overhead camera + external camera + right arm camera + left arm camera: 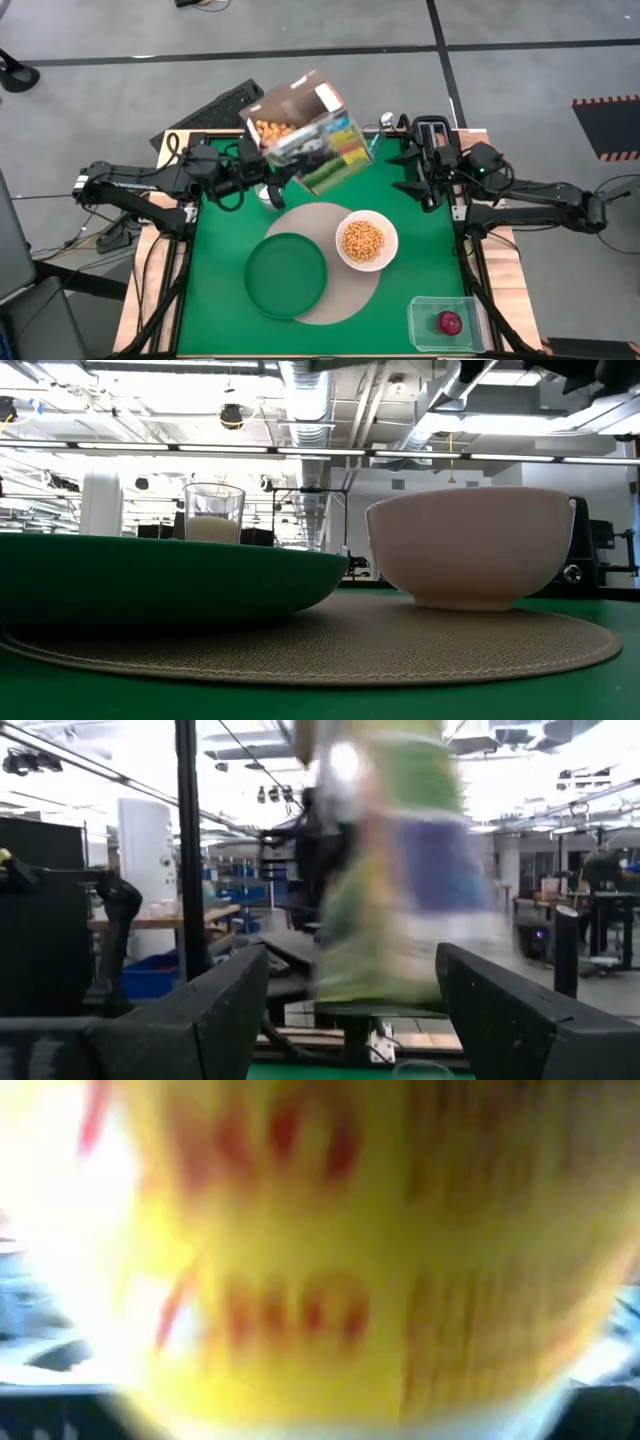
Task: Arrange a breakfast setting
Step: Pour the cereal from the green cereal box into the white bowl
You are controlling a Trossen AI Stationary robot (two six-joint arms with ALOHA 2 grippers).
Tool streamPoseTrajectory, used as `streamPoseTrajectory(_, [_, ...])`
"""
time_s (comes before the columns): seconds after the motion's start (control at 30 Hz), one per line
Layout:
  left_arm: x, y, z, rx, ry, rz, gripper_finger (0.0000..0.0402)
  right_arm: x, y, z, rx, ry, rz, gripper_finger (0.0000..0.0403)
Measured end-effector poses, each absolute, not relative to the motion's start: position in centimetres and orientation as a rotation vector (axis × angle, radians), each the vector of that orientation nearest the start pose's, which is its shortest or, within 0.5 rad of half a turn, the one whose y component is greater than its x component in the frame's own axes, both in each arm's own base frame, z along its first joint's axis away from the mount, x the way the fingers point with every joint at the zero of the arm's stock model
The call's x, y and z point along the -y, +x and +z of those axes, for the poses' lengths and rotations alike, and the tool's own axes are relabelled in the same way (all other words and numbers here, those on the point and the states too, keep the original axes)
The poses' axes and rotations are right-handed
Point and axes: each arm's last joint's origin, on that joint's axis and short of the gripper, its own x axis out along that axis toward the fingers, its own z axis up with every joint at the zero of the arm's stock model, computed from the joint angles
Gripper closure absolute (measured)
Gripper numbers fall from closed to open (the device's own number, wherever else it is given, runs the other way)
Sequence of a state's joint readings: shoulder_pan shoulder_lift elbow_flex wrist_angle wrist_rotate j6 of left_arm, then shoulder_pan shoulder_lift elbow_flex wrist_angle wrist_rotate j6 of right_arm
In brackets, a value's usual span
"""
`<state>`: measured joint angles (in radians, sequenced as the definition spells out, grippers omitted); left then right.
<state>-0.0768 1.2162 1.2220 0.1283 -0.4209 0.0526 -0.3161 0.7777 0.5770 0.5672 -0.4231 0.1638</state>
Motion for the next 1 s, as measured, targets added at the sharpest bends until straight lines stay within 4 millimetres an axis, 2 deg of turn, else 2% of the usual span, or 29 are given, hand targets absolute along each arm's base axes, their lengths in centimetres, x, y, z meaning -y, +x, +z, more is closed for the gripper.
streamPoseTrajectory(0.17, [0.7,26.0,42.7,0.107,0.035,0.389,0.0233,4.2,16.4,33.2,0.314,0.037,0.130,0.0097])
streamPoseTrajectory(0.37, [0.4,24.3,43.4,0.102,0.030,0.463,0.0237,4.1,15.6,33.2,0.289,0.042,0.113,0.0097])
streamPoseTrajectory(0.7, [0.4,24.3,43.2,0.077,0.051,0.458,0.0309,4.2,15.7,33.0,0.273,0.048,0.109,0.0097])
streamPoseTrajectory(0.8, [0.4,24.3,43.2,0.074,0.060,0.473,0.0311,4.1,15.7,33.0,0.274,0.048,0.109,0.0097])
streamPoseTrajectory(1.0, [-0.1,23.4,43.3,0.034,0.105,0.625,0.0310,4.2,15.8,32.7,0.242,0.060,0.107,0.0097])
